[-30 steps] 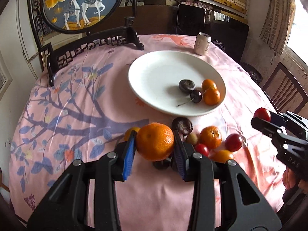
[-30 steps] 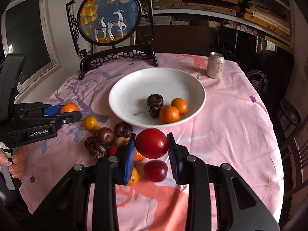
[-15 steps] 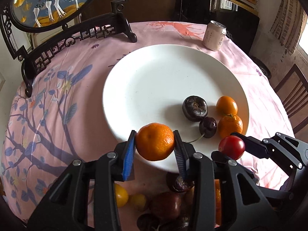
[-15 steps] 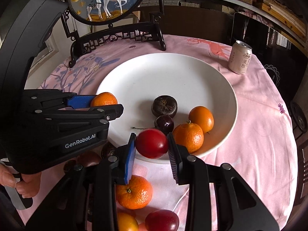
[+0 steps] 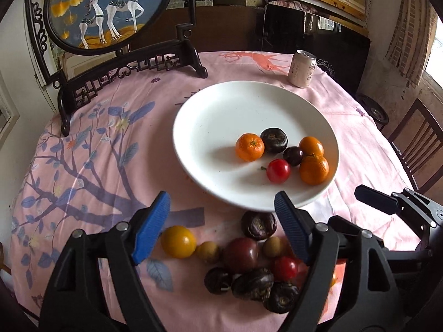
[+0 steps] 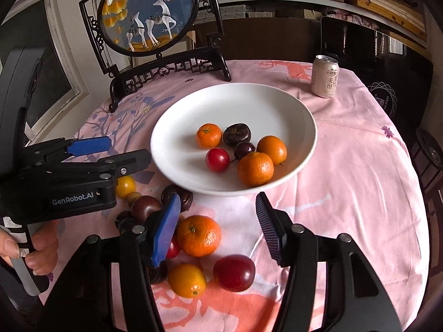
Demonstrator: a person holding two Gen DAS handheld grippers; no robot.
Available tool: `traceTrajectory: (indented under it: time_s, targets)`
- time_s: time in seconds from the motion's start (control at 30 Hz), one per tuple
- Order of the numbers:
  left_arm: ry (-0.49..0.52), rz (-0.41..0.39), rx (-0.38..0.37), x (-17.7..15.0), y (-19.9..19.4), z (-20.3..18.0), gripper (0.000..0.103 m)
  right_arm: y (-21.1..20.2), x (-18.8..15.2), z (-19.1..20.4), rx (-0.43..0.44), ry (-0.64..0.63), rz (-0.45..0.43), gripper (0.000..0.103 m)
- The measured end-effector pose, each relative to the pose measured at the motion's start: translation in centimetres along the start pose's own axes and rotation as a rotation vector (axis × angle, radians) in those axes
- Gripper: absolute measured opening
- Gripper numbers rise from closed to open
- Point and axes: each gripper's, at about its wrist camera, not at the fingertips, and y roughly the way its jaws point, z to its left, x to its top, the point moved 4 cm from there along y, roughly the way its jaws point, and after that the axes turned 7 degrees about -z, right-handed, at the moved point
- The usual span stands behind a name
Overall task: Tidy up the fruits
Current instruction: 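Grasp a passion fruit with the left gripper while the right grasps a red plum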
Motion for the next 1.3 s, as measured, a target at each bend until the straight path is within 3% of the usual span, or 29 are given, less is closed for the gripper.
traceTrajectory:
  time_s: [0.3,0.67,1.17,1.3]
  targets:
    - [0.012,-0.001,-0.023,-4.9,-4.3,-0.5,0.081,-3.9,-4.1,-1.0,0.0,0.094,-0.022,0.057]
    - [-0.012,0.095,-0.052,-10.5,-4.2,-2.1,0.081,-5.4,-7.9,-1.1,0.0,0.112,0.005,0.057]
    - [0.031,0.164,-0.056,-11.7,-1.3,-4.9,0.08,-6.7,-9.0,-2.8,0.056,0.155,-0.013,0.057]
    - [0.041,0.167,-0.036,-11.6,-0.4,-5.3,0.07,-6.7,-9.0,-2.8,0.061,0.154,-0.011,0.057]
